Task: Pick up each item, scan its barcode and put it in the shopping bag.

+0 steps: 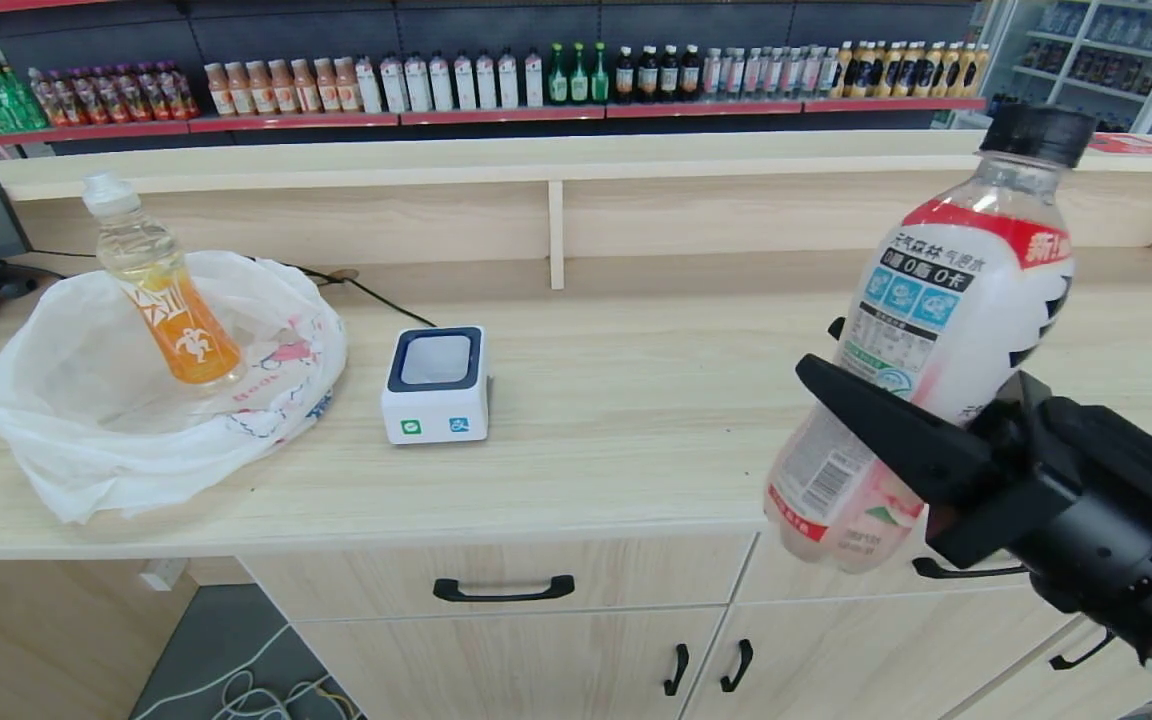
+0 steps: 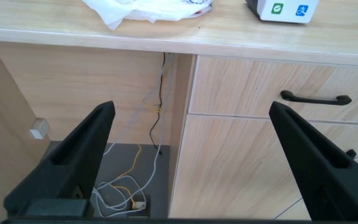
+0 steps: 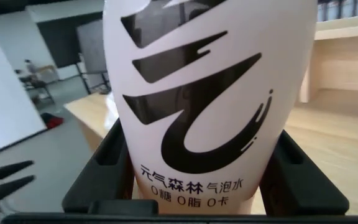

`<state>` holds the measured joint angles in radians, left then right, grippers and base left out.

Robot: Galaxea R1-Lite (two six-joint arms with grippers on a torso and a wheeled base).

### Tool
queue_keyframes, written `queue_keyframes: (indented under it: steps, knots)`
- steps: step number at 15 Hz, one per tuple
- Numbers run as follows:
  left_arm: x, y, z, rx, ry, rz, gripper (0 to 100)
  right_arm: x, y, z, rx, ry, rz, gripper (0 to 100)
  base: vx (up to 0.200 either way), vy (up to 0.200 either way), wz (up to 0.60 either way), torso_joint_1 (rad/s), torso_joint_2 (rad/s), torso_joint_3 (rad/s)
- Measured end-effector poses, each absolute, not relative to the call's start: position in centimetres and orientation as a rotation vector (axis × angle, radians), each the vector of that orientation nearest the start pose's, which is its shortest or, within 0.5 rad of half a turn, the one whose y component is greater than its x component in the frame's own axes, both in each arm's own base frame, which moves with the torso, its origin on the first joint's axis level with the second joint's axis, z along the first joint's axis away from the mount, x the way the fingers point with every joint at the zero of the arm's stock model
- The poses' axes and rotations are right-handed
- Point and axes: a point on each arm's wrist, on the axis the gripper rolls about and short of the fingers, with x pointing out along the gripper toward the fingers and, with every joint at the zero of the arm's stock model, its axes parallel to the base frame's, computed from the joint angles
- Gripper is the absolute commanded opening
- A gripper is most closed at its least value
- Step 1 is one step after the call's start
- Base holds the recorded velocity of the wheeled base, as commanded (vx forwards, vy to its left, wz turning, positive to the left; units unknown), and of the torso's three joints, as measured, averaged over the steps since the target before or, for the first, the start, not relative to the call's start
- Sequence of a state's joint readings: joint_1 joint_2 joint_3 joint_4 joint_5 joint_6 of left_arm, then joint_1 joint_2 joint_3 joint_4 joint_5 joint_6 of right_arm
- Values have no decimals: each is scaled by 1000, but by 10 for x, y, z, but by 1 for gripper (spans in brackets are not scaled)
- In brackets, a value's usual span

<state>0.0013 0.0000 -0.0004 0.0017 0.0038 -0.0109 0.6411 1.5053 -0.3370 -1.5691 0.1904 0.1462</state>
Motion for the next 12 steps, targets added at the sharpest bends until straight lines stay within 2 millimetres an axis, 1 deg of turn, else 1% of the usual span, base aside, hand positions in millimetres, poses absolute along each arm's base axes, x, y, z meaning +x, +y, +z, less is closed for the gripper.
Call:
queue_keyframes:
  steps: [2, 3, 5, 7, 12]
  knots:
    - [-23, 0, 75, -11, 1, 6, 100, 186, 117, 203, 86, -373, 700, 0, 0, 0, 0, 0, 0, 0]
    - [-23, 0, 75, -11, 1, 6, 100, 192, 112, 201, 54, -372, 625, 0, 0, 0, 0, 0, 0, 0]
    - [-23, 0, 75, -10, 1, 6, 100, 199, 108, 199, 33, -365, 504, 0, 0, 0, 0, 0, 0, 0]
    - [-23, 0, 75, -10, 1, 6, 100, 202, 108, 199, 35, -366, 468, 0, 0, 200, 0, 5, 0, 0]
    - [-23, 0, 75, -11, 1, 4, 100, 204, 106, 196, 42, -350, 457, 0, 0, 200, 0, -1, 2, 1]
